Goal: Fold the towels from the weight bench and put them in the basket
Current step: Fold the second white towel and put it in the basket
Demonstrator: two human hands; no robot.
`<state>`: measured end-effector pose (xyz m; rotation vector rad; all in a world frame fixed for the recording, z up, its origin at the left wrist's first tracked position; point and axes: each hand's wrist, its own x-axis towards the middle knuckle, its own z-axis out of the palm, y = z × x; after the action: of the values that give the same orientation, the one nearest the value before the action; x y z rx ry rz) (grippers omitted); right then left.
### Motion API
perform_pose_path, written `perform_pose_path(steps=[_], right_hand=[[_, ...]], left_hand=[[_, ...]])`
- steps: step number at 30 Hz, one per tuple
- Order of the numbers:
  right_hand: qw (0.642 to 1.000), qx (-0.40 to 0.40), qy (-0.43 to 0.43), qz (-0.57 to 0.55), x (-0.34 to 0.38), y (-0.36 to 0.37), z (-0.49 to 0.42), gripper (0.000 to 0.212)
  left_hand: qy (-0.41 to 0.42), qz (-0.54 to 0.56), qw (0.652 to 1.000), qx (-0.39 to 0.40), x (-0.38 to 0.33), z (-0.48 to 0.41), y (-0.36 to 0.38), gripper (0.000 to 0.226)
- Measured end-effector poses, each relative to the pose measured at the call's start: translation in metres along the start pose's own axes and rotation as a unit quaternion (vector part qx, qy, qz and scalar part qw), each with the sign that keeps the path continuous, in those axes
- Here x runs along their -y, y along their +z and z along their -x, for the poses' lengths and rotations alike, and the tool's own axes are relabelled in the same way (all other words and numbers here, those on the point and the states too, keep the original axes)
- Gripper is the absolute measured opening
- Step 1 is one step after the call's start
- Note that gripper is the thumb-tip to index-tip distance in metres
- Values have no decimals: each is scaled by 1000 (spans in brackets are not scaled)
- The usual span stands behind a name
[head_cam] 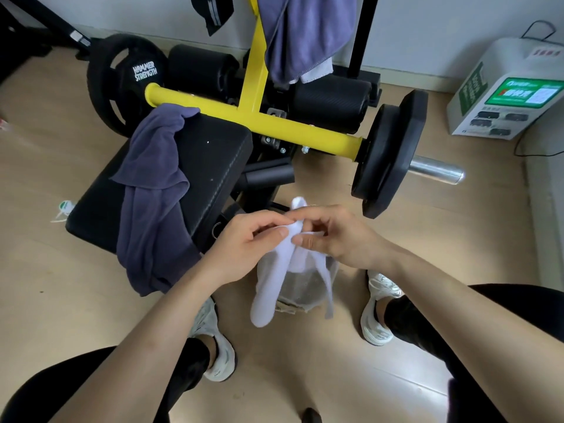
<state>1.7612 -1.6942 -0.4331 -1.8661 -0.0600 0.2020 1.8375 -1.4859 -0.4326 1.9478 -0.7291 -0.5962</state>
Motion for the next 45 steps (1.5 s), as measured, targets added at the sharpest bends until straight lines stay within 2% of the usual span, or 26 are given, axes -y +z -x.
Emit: perform_pose_path(steps=[2,3,9,12,14,17,21,24,27,35,42,45], right_hand=[[1000,-7,12,21,-1,-1,-3,8],[999,-13,22,35,-2,-2,-5,3],[990,-120,66,13,-11,-16,-8,5],[985,-153,82,-10,-17,-20,-9,7],[983,-159,86,-8,-17,-21,-9,6],[983,-167,77,-25,-12,-24,-7,10],[968,-141,91,-185,-3,-26,-6,18],[963,-98,95,-234,-1,-25,-5,32],[973,-114,49,-197,3,-20,-5,27],[987,-101,-24,-125,13,-8,-5,2],[993,-80,-63,-59,18,-5,-4,9],[993,-86,-66,-37,17,-6,-4,6]], left_hand=[[-1,-11,1000,12,-4,1,-1,19],[-7,-9,1000,16,-5,2,-3,19],[-53,-6,998,-15,12,8,-26,15],[-66,83,991,-80,6,10,-26,15],[-68,133,980,-130,2,11,-22,14],[-62,167,972,-156,0,7,-17,15],[-65,186,965,-171,-2,2,-12,37],[-76,197,962,-171,-4,2,-6,24],[-72,192,964,-167,-5,3,1,15],[-59,172,973,-140,-8,10,15,18],[-51,164,977,-126,-8,11,19,23],[-47,184,975,-117,-10,12,20,20]])
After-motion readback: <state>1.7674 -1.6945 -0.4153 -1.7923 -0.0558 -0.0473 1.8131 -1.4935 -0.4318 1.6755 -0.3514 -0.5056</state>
